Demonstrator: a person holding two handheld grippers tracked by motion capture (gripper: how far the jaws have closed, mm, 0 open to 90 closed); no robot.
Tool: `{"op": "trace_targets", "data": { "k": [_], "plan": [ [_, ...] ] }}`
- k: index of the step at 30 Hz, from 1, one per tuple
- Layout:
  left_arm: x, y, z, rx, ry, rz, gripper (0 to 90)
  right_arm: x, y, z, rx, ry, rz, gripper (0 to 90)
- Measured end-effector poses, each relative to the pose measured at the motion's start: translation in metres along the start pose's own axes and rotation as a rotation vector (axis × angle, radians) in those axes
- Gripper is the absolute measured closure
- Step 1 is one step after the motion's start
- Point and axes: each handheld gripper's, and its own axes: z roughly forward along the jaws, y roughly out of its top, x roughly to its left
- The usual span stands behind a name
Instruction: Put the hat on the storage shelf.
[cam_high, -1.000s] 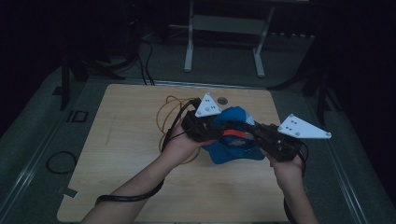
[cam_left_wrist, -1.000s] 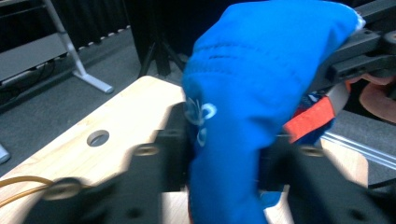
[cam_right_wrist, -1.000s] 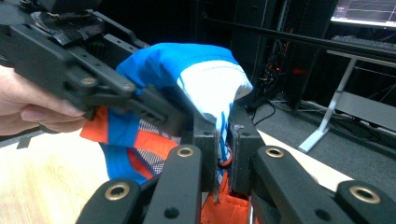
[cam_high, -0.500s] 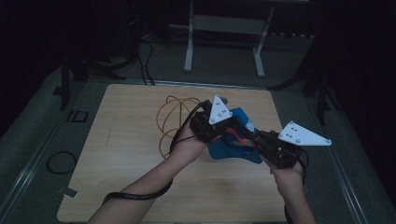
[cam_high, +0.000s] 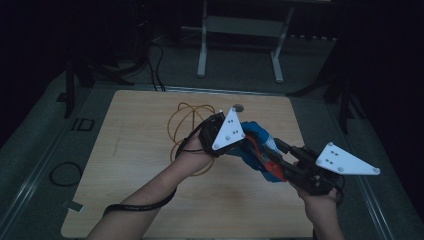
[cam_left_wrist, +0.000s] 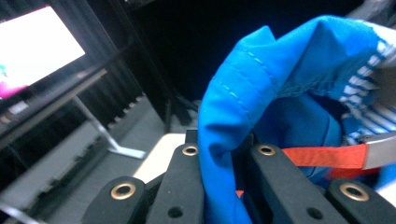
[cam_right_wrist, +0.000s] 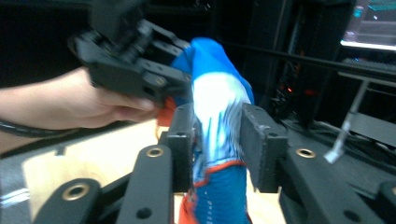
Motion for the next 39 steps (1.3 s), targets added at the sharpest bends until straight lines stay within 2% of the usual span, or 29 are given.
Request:
{"op": "trace_targets", "data": {
  "k": [1, 2, 4, 6, 7, 11, 13, 14, 17, 22, 26, 29, 32, 35, 38, 39],
  "plan": [
    [0.001, -0.001, -0.003, -0.045, -0.018, 0.027, 88.9, 0.001, 0.001, -0.003, -0.006, 0.006, 0.004, 63.6],
    [0.0, -0.001, -0.004, -0.049, -0.005, 0.048, 88.8, 0.001, 0.002, -0.006, -0.01, 0.008, -0.003, 61.4],
    [0.002, -0.002, -0.008, -0.083, -0.019, 0.064, 88.8, -0.001, 0.003, -0.01, -0.015, 0.014, 0.003, 60.3],
    [0.002, -0.004, -0.011, -0.103, -0.014, 0.093, 88.8, -0.003, 0.002, -0.014, -0.013, 0.029, 0.011, 56.1],
    [0.003, -0.006, -0.014, -0.13, -0.021, 0.098, 88.7, -0.004, 0.002, -0.015, -0.012, 0.038, 0.016, 54.7],
    [0.007, -0.012, -0.02, -0.185, -0.038, 0.083, 88.7, -0.009, 0.0, -0.022, -0.022, 0.047, 0.022, 48.5],
    [0.01, -0.015, -0.024, -0.239, -0.078, 0.062, 88.6, -0.012, 0.0, -0.025, -0.01, 0.061, 0.017, 44.2],
    [0.011, -0.016, -0.025, -0.249, -0.083, 0.057, 88.6, -0.014, -0.002, -0.025, 0.001, 0.085, 0.018, 43.4],
    [0.015, -0.021, -0.029, -0.297, -0.136, 0.035, 88.6, -0.016, -0.006, -0.025, 0.014, 0.098, 0.026, 43.9],
    [0.018, -0.029, -0.033, -0.381, -0.28, 0.011, 88.6, -0.009, -0.014, -0.014, 0.057, 0.144, 0.009, 44.6],
    [0.015, -0.031, -0.032, -0.398, -0.324, 0.017, 88.5, 0.002, -0.021, -0.001, 0.067, 0.207, 0.02, 43.8],
    [0.012, -0.032, -0.029, -0.403, -0.335, 0.013, 88.5, 0.012, -0.025, 0.007, 0.07, 0.218, 0.003, 43.6],
    [0.011, -0.033, -0.025, -0.392, -0.317, 0.001, 88.5, 0.019, -0.026, 0.012, 0.062, 0.214, -0.005, 46.4],
    [0.01, -0.034, -0.021, -0.382, -0.304, -0.023, 88.5, 0.023, -0.028, 0.017, 0.068, 0.173, -0.036, 52.0],
    [0.008, -0.033, -0.017, -0.375, -0.305, -0.04, 88.5, 0.022, -0.029, 0.021, 0.08, 0.129, -0.052, 64.8],
    [0.008, -0.033, -0.016, -0.369, -0.31, -0.041, 88.5, 0.022, -0.03, 0.022, 0.081, 0.124, -0.054, 72.0]
  ]
}}
